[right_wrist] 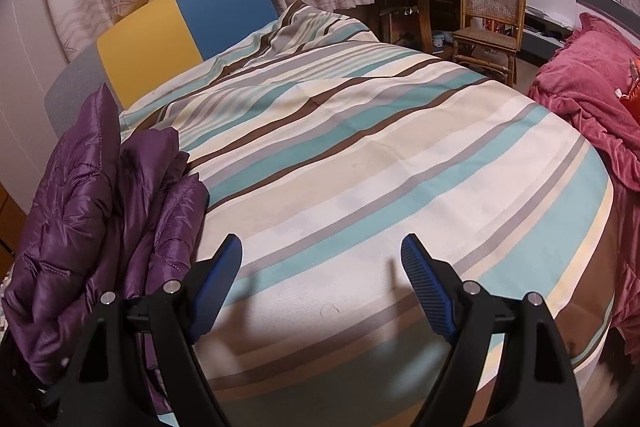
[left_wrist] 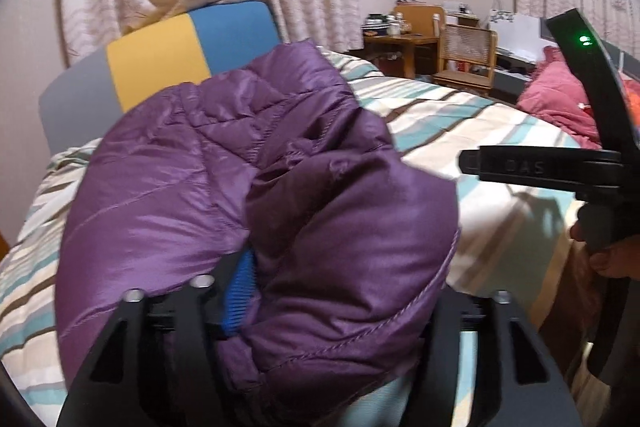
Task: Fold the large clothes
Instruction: 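Lift the bundle with the left gripper and carry it to the bed edge, then lower the bundle onto the bed edge and open the left gripper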
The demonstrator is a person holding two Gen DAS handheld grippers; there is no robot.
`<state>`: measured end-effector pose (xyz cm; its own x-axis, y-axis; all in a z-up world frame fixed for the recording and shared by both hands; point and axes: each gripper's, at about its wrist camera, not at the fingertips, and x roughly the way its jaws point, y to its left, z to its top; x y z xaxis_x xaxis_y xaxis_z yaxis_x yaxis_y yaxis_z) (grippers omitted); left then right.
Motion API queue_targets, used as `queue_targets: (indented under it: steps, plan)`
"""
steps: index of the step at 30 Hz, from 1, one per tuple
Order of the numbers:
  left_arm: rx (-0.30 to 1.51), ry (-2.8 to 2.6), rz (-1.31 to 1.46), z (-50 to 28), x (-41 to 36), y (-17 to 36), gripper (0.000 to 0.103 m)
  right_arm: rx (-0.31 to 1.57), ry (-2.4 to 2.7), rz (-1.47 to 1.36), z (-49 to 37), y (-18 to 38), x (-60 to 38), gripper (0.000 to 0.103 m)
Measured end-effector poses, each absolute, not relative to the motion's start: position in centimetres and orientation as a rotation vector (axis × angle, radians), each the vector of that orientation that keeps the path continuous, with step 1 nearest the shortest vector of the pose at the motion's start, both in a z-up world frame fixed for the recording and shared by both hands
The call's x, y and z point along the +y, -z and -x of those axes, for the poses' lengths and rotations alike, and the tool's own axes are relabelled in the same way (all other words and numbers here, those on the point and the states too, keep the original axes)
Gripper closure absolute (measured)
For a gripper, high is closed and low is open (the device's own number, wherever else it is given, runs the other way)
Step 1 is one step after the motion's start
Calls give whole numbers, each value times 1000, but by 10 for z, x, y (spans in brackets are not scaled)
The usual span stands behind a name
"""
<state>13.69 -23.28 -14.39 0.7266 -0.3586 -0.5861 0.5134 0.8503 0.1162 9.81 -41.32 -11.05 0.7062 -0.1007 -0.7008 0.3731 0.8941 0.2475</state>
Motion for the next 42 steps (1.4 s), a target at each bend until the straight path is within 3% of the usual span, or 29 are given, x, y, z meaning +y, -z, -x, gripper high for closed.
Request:
queue_targets:
  steps: [9,18,27,35,42]
  plan:
    - [575,619,9,-124,-198,103,12,733,249,-375,-98,107,-407,21]
    - [547,511,159,-110,-138,87,11,746,226,-354,-99,111,-396,21]
    - [640,88,524,-153,-29,117,11,754,205,-330,-99,112,-388,20]
    - [725,82,522,-174,-27,131,11,752,193,-313,-98,109,-386,20]
    - [778,176,263,-195,-72,120,11,757,190,-319,-99,110,-387,20]
